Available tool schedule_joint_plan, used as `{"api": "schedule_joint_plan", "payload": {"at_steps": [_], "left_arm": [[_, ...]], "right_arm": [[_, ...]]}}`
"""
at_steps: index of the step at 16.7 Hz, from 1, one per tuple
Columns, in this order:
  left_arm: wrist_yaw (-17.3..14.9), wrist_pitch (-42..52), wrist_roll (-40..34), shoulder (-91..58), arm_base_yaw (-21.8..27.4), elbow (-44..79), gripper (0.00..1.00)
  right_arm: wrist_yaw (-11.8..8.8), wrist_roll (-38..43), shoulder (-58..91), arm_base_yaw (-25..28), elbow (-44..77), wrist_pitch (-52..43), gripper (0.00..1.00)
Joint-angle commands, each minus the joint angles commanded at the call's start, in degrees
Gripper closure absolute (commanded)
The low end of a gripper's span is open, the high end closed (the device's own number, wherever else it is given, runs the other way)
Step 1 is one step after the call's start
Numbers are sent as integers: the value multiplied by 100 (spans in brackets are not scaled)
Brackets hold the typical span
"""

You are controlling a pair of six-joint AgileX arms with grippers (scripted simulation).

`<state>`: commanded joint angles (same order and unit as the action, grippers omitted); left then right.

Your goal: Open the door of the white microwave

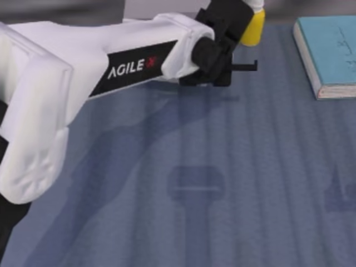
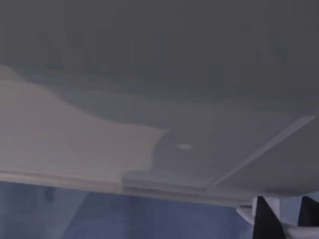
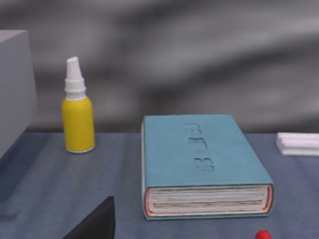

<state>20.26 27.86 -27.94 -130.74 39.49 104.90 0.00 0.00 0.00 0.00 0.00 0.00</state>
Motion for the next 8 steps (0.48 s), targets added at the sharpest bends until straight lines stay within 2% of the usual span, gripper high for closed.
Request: {"api": "schedule_joint_plan", "payload": {"at_steps": [8], "left_arm": [[-69,-112,111,103,-20,-180,100]], "right_arm": [[0,0,0,0,0,0,0]]}}
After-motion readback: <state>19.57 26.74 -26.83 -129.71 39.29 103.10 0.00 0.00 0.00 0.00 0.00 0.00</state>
